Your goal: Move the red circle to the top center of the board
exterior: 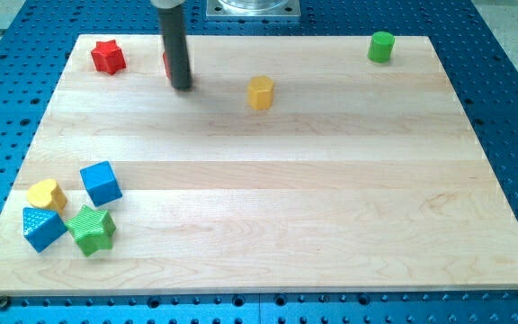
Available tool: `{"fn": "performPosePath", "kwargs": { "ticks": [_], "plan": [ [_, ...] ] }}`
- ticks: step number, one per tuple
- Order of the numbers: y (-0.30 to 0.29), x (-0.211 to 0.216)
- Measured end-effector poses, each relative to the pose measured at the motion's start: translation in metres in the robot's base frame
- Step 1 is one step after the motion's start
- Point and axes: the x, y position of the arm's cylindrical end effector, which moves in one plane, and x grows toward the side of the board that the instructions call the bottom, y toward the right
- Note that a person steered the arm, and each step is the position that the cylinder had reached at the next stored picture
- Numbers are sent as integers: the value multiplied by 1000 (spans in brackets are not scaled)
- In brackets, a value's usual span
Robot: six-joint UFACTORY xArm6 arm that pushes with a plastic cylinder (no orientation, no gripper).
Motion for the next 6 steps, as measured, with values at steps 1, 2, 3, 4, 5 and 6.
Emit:
{"fn": "performPosePath", "kwargs": {
  "ticks": [1,2,3,4,5,6],
  "plan": [
    [-47,-32],
    [29,-37],
    [83,-28],
    [92,-7],
    [149,-36],
    [157,-55]
  ]
}}
